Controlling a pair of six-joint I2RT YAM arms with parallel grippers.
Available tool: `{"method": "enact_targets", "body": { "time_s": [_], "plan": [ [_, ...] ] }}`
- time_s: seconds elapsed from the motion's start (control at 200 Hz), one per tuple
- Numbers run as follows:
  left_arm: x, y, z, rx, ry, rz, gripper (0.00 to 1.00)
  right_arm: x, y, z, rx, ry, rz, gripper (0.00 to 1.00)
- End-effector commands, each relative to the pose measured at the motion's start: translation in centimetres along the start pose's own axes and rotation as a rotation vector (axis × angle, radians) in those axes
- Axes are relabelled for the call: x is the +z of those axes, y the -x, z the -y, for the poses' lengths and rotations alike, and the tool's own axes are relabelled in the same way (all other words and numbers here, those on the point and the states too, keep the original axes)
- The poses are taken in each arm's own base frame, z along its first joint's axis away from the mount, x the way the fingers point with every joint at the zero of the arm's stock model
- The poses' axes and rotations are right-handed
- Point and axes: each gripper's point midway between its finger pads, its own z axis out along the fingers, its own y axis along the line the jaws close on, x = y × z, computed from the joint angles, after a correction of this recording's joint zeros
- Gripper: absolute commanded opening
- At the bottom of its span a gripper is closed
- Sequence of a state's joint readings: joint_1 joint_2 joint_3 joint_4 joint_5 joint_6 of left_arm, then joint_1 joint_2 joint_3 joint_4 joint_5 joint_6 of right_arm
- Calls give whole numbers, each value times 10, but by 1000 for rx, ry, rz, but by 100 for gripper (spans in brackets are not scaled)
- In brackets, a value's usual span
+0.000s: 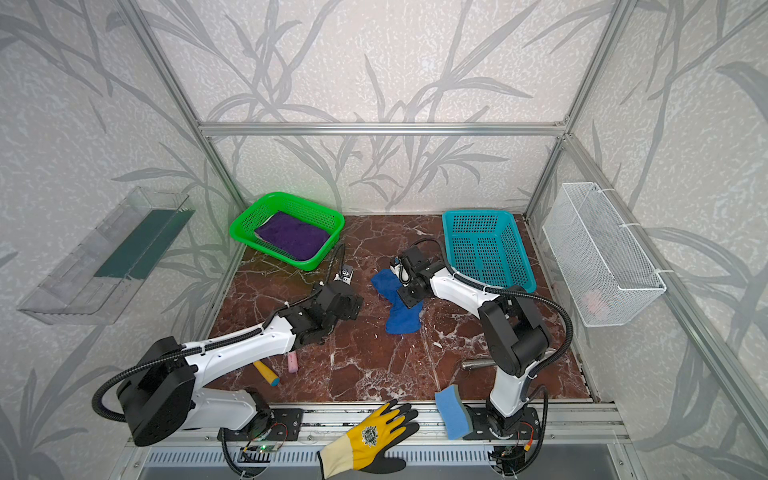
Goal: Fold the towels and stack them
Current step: 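Lay the blue towel flat on the table by dragging it with the right gripper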
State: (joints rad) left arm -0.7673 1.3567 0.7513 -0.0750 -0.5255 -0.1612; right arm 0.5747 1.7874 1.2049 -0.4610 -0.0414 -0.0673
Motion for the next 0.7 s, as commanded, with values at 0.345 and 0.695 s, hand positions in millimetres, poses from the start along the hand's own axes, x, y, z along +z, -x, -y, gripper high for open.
{"method": "enact_targets", "body": {
  "time_s": [0.345,0.695],
  "plan": [
    [2,7,-5,-24,31,4,99,-119,90,-25,-53,106,396,0],
    [-12,11,-19,-67,44,53,99,-208,127,-26,-77,43,617,0]
  ]
}}
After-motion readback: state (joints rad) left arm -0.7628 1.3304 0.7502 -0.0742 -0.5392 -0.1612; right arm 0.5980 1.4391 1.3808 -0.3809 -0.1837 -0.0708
